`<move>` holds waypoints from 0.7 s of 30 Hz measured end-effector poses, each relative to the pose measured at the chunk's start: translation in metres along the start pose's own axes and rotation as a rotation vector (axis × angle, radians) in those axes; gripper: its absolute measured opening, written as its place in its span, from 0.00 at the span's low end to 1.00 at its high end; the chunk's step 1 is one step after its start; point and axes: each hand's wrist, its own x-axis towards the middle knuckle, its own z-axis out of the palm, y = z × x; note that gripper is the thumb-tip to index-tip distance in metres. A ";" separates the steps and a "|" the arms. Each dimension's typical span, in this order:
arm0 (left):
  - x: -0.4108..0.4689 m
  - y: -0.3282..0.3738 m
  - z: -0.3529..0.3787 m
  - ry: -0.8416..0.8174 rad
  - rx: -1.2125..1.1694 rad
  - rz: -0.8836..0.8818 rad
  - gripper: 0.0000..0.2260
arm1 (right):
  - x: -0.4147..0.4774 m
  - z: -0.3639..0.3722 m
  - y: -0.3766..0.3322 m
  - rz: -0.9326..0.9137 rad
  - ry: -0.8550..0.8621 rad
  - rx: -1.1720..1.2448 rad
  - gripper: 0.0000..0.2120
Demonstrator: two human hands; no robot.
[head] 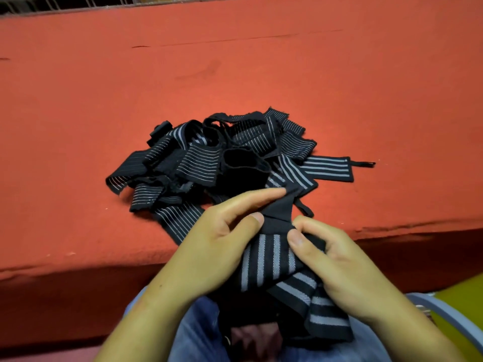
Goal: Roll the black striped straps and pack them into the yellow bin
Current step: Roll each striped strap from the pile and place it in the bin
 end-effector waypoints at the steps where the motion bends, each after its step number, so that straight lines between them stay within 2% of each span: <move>1: -0.001 -0.002 0.000 0.004 0.011 -0.004 0.21 | -0.001 0.001 0.000 -0.007 -0.017 0.005 0.20; 5: -0.008 -0.002 0.002 0.002 0.037 -0.020 0.15 | -0.005 0.002 0.002 -0.004 -0.093 -0.030 0.25; 7: -0.008 -0.002 0.006 0.061 0.026 -0.008 0.07 | -0.006 0.004 0.003 -0.006 -0.121 -0.076 0.24; 10: -0.005 -0.005 0.009 0.151 -0.082 -0.107 0.23 | -0.006 0.007 0.005 -0.002 -0.102 -0.066 0.18; 13: -0.004 -0.007 0.008 0.169 -0.180 -0.178 0.27 | -0.008 0.005 0.003 0.031 -0.039 -0.038 0.10; 14: -0.003 -0.007 0.007 0.203 -0.208 -0.197 0.26 | -0.009 0.002 0.003 0.049 -0.006 -0.021 0.10; 17: 0.000 -0.008 -0.003 0.276 -0.254 -0.240 0.21 | -0.016 -0.010 0.005 0.089 0.086 0.072 0.28; 18: 0.001 -0.007 -0.005 0.289 -0.271 -0.255 0.19 | -0.017 -0.013 0.004 0.102 0.107 0.172 0.31; 21: 0.004 -0.008 -0.012 0.327 -0.283 -0.258 0.17 | -0.021 -0.026 0.000 0.115 0.148 0.405 0.31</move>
